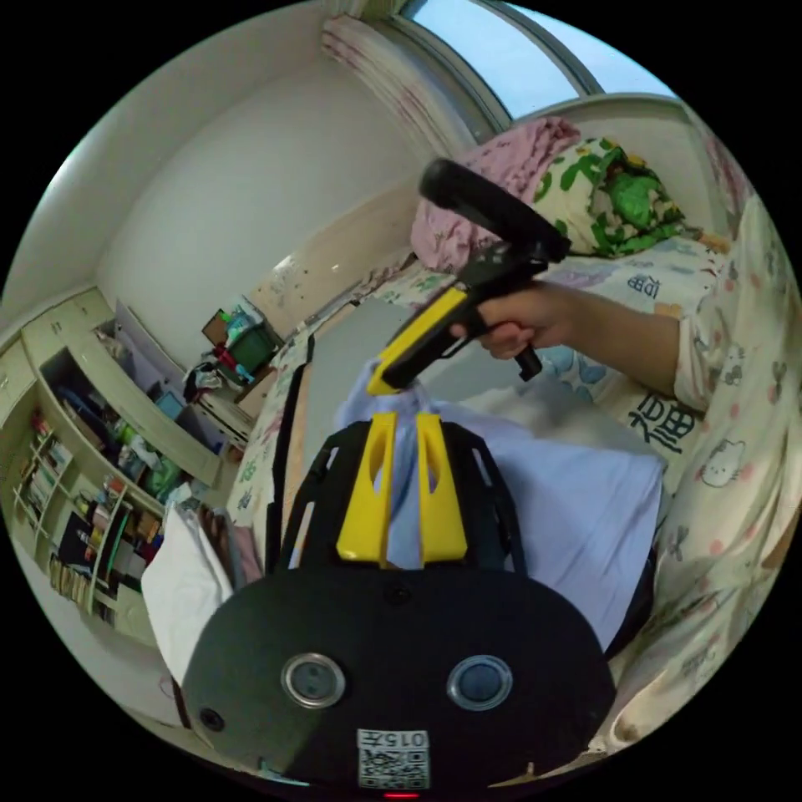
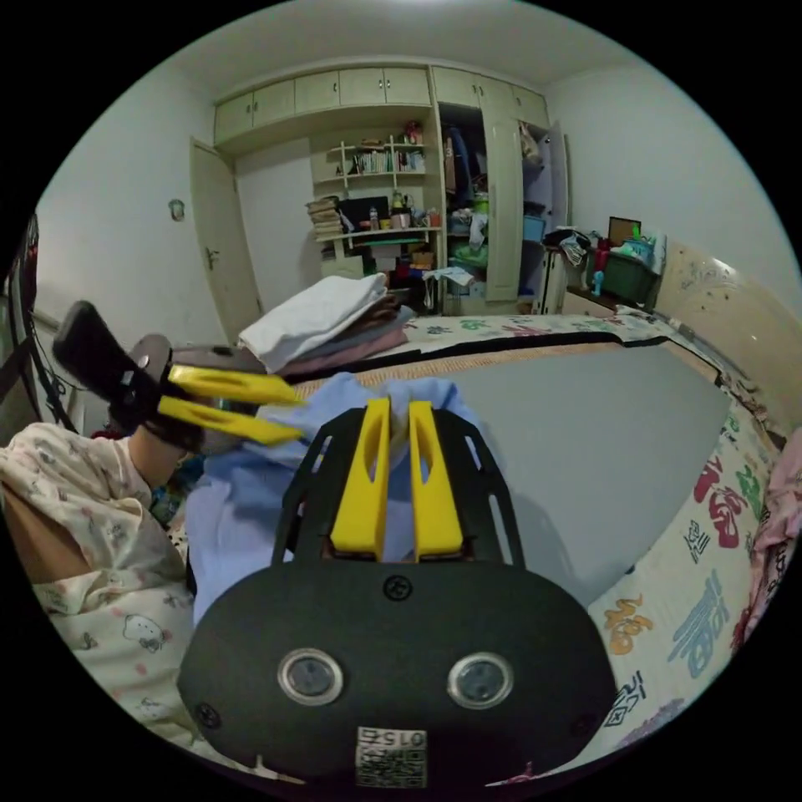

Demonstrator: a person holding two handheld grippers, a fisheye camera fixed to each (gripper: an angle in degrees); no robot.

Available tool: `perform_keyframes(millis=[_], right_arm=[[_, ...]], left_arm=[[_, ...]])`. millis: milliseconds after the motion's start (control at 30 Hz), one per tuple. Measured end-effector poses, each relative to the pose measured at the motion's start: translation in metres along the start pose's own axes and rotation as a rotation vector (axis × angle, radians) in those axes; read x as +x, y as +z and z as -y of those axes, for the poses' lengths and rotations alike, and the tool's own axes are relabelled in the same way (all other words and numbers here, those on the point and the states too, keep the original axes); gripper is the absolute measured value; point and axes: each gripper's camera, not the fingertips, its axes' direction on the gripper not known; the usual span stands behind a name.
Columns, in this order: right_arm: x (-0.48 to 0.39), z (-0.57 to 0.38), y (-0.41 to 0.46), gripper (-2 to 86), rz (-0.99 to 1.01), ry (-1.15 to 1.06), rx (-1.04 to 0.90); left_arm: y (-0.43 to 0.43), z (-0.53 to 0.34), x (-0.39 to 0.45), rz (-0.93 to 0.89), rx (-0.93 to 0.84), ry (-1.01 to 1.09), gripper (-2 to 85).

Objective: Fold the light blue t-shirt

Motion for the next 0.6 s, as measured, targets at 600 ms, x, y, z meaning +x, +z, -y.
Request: perform_keyframes(millis=[600], right_arm=[[0.083, -0.035, -0.069, 3.8, -0.017, 0.109, 0.215]], left_arm=[[0.127, -0.129, -0.246, -0.337, -0.448, -0.735, 6.1]])
